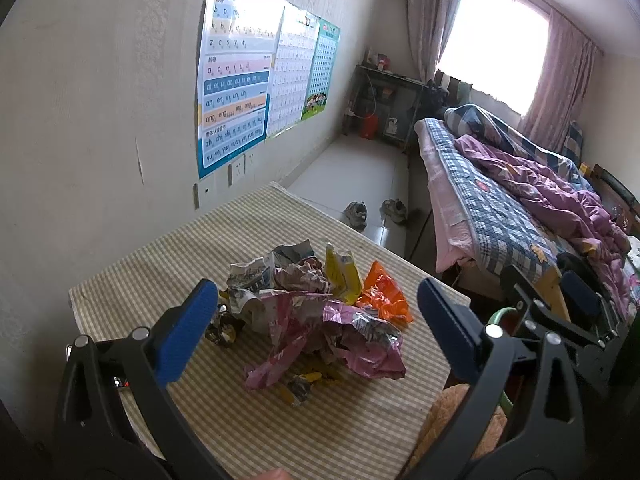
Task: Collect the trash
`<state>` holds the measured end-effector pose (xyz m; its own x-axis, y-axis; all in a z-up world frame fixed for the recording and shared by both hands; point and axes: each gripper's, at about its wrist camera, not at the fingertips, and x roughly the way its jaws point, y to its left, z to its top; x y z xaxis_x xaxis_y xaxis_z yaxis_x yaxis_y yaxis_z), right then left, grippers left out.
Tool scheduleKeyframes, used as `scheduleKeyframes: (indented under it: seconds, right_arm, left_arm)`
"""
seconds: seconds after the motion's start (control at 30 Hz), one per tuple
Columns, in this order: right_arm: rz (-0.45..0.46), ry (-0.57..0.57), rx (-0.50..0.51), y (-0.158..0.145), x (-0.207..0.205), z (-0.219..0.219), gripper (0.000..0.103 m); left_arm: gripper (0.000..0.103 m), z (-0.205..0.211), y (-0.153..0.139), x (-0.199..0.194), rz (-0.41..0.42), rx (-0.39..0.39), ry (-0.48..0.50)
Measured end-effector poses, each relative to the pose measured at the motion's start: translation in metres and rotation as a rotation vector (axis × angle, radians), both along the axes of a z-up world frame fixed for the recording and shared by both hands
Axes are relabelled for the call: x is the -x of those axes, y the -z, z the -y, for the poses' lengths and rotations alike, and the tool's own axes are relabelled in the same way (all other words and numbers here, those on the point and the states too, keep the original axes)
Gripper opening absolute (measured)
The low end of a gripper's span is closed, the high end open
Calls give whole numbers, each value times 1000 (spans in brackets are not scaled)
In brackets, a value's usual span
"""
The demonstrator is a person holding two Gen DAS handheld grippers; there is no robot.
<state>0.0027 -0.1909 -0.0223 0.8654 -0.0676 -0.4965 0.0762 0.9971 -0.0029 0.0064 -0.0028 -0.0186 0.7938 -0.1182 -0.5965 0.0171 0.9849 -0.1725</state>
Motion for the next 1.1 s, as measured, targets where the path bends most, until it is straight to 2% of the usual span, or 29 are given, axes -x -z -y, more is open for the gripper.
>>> scheduleKeyframes:
  seconds: [1.1]
  right_arm:
    - [-8,0,-3,3,2,0,96]
  left_arm:
    - [98,-1,1,2,-20,-16,-19]
